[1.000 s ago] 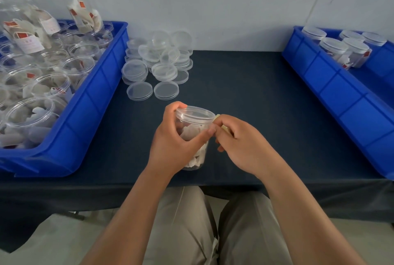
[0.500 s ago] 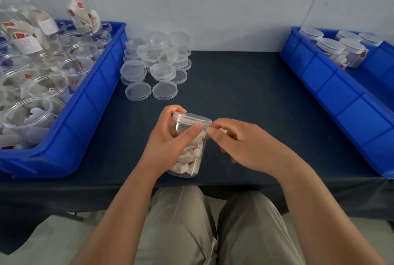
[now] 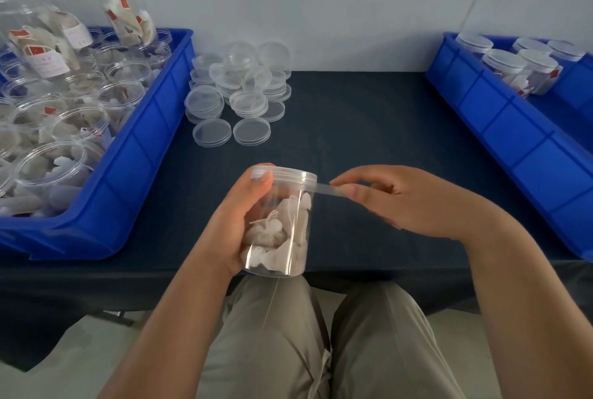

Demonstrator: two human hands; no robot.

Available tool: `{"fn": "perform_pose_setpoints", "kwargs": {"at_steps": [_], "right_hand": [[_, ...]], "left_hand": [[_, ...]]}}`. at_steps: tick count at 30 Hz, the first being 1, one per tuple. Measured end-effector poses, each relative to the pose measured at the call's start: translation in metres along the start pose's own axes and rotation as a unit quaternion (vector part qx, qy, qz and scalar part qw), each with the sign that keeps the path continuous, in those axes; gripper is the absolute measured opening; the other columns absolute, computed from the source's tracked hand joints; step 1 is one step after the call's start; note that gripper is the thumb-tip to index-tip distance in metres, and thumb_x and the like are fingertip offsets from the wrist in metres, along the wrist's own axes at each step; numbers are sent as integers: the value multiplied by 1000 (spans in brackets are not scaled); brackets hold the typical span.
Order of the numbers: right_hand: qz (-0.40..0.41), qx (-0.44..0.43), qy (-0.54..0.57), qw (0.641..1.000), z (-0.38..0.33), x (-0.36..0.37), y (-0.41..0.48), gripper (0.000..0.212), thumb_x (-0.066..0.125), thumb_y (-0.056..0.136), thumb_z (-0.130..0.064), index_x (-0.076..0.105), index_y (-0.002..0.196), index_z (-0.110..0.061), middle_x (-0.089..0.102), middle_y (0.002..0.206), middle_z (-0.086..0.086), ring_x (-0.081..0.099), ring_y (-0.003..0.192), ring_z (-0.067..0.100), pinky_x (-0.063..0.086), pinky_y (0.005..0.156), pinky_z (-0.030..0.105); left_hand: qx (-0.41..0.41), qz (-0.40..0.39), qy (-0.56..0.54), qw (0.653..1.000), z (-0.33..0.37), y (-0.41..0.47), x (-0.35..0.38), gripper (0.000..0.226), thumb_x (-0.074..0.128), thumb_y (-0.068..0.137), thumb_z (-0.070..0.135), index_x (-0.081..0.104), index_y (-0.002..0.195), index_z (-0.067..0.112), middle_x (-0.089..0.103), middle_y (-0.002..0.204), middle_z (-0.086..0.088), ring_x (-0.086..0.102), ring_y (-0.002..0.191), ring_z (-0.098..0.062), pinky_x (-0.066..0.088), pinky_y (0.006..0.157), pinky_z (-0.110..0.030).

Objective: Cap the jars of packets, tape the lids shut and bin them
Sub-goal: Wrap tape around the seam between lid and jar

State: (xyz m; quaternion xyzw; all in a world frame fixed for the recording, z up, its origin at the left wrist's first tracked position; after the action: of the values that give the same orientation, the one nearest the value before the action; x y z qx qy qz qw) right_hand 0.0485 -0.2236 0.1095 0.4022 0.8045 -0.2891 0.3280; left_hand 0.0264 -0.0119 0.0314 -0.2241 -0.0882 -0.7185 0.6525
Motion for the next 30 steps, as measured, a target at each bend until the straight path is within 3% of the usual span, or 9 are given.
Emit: {"fn": "perform_pose_setpoints", "kwargs": {"at_steps": [4, 10, 12, 14, 17, 20, 24, 27, 30], "right_hand": [[10, -5, 2, 1000, 1, 1, 3, 44, 42, 96, -73, 61, 131, -55, 60, 81, -46, 62, 78, -15, 41, 68, 15], [8, -21, 31, 999, -9, 12, 6, 32, 44, 101, -67, 65, 123, -56, 62, 83, -44, 61, 76, -13, 42, 70, 18], [15, -26, 39, 999, -11, 16, 8, 30, 43, 103, -67, 64, 121, -58, 64, 81, -37, 60, 70, -7, 43, 68, 20], [24, -27, 49, 998, -12, 22, 8, 35, 39, 101, -72, 63, 123, -60, 65, 79, -29, 58, 65, -2, 45, 66, 21], [38, -39, 63, 996, -14, 28, 7, 38, 35, 102, -72, 60, 129, -61, 64, 84, -34, 60, 70, -2, 44, 69, 19], [35, -43, 78, 995, -10, 31, 4, 42, 35, 101, -73, 53, 138, -64, 64, 85, -32, 60, 74, 2, 46, 74, 22], [27, -54, 77, 995, -12, 33, 0, 50, 34, 98, -76, 47, 145, -63, 61, 86, -37, 60, 77, 1, 45, 74, 20], [69, -32, 85, 994, -10, 29, -1, 53, 32, 93, -82, 49, 140, -64, 65, 83, -27, 59, 71, 2, 45, 67, 18], [114, -13, 67, 991, -7, 27, -5, 59, 30, 93, -84, 51, 142, -60, 66, 92, -34, 63, 81, -5, 44, 67, 12]], "left_hand": [[-18, -54, -75, 996, -5, -3, 13, 83, 93, 70, 55, 60, 133, 12, 61, 119, -25, 59, 104, -46, 52, 90, -53], [-23, -136, -130, 982, -6, -9, 39, 78, 73, 96, 46, 48, 152, -2, 69, 119, -28, 72, 101, -42, 61, 85, -48], [86, -117, -169, 975, 12, -22, 40, 68, 11, 116, 34, 43, 146, -17, 59, 134, -38, 61, 126, -48, 47, 109, -52], [41, -190, -316, 929, 21, -28, 53, 106, -32, 96, 43, 33, 143, -26, 46, 143, -46, 46, 137, -56, 28, 119, -60], [35, -153, -249, 956, 12, -22, 46, 72, 6, 116, 34, 42, 140, -23, 51, 138, -45, 50, 134, -56, 32, 119, -59], [37, -128, -61, 989, -7, -2, 31, 49, 64, 96, 65, 84, 106, 21, 80, 98, -2, 77, 94, -14, 60, 86, -28], [-4, -164, -106, 981, 8, -6, 37, 71, 23, 115, 47, 51, 149, -9, 58, 144, -30, 58, 132, -36, 41, 117, -40], [-28, -58, 34, 997, -7, 1, 20, 73, 65, 90, 74, 74, 131, 14, 76, 119, -11, 74, 101, -21, 61, 86, -34], [2, 30, 146, 989, 3, -2, 8, 64, 58, 81, 85, 82, 112, 34, 81, 104, 0, 78, 92, -17, 61, 73, -26]]}}
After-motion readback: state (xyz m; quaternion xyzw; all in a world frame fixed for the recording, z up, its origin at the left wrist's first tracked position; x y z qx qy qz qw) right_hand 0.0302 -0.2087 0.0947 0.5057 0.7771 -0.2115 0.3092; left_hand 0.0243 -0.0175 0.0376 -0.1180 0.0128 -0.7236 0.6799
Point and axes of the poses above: each hand's wrist, its own y-axis towards the middle knuckle, its own x-axis out of the palm, z = x × y, the point moved 9 cm from there along y, towards the middle knuckle
